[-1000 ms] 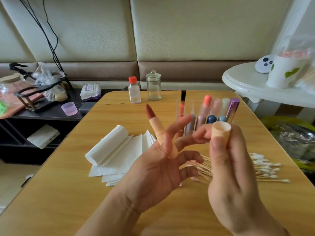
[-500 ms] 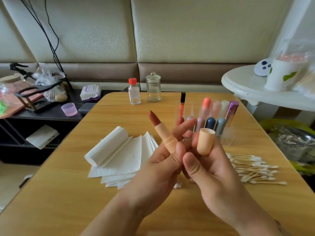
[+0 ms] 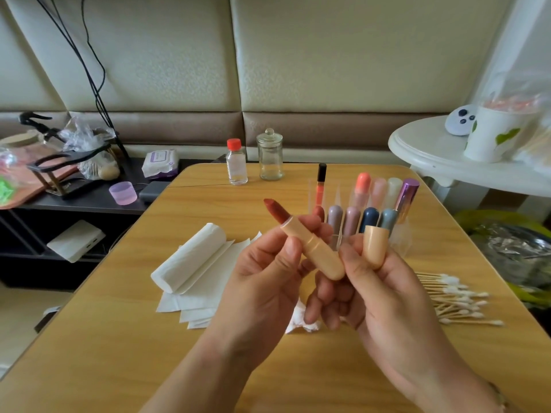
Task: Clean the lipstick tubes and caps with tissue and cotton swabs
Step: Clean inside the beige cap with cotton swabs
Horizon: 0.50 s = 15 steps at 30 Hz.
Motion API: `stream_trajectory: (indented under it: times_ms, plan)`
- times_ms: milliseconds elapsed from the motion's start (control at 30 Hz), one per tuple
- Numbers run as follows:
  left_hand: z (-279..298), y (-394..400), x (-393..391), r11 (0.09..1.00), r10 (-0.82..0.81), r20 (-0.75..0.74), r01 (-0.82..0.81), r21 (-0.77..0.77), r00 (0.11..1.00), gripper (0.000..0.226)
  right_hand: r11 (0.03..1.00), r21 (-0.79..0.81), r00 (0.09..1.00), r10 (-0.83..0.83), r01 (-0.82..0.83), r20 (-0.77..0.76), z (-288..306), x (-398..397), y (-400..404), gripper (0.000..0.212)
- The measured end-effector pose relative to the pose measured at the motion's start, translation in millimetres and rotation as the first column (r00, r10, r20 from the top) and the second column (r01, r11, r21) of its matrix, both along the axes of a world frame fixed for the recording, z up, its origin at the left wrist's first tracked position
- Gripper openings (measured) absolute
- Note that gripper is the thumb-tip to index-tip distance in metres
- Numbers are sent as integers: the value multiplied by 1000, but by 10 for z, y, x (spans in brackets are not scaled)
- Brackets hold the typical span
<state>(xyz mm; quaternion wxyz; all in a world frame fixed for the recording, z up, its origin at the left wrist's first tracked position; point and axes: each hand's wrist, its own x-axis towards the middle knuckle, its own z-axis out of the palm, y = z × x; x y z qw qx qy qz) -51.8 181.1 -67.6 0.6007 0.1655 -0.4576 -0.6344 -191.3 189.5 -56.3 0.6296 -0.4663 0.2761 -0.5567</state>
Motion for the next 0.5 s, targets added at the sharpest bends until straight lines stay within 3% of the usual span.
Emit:
stream_trajectory:
  times_ms: [100,167,267,433,500]
  plan:
    - [-21,-18,1,998,68,3,-68,12,998,31,999,-34,999,-36,35,-35,21,-8,8,29]
    - [-35,-36,5,986,160,9,-160,38,987,32,981,-125,969,-166,145,-182,25,-8,24,32]
    - [-37,-44,-20,966,253,41,-255,50,967,30,857,-394,805,-475,332,-356,-40,2,35,35]
    - [-7,-28,-44,959,257,7,-256,126,966,50,552,-771,552,-769,317,-323,-196,-19,-13,44]
    - [20,-9,-43,965,233,-25,-227,132,972,40,579,-762,567,-745,289,-352,-206,10,-4,45]
